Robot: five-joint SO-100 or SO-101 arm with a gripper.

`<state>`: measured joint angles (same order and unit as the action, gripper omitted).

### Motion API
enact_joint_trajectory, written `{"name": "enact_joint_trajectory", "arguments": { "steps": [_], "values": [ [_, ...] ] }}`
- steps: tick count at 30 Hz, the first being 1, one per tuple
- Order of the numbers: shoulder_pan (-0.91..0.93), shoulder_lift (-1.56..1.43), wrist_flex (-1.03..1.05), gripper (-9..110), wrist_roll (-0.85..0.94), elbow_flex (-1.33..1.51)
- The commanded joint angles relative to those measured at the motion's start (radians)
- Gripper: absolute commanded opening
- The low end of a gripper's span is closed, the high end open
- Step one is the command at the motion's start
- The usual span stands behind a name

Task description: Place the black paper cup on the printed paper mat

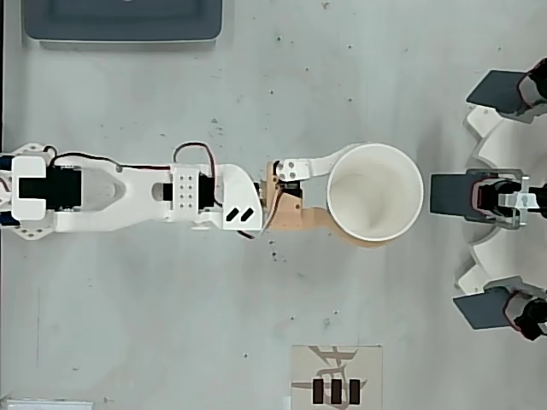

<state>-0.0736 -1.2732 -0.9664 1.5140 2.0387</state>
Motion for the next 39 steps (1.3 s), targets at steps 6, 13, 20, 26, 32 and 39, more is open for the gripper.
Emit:
{"name": "enact_joint_trajectory", "arguments": {
  "steps": [6, 13, 20, 26, 32, 39],
  "values": [
    [0.092, -0.025, 0.032, 13, 0.109, -0.06],
    [0.092, -0.026, 0.041, 13, 0.112, -0.057],
    [0.092, -0.055, 0.04, 12, 0.112, -0.034],
    [0.092, -0.127, 0.04, 11, 0.103, 0.02],
    [0.092, -0.222, 0.04, 11, 0.095, 0.101],
    [0.094, -0.336, 0.04, 11, 0.089, 0.216]
  ]
}}
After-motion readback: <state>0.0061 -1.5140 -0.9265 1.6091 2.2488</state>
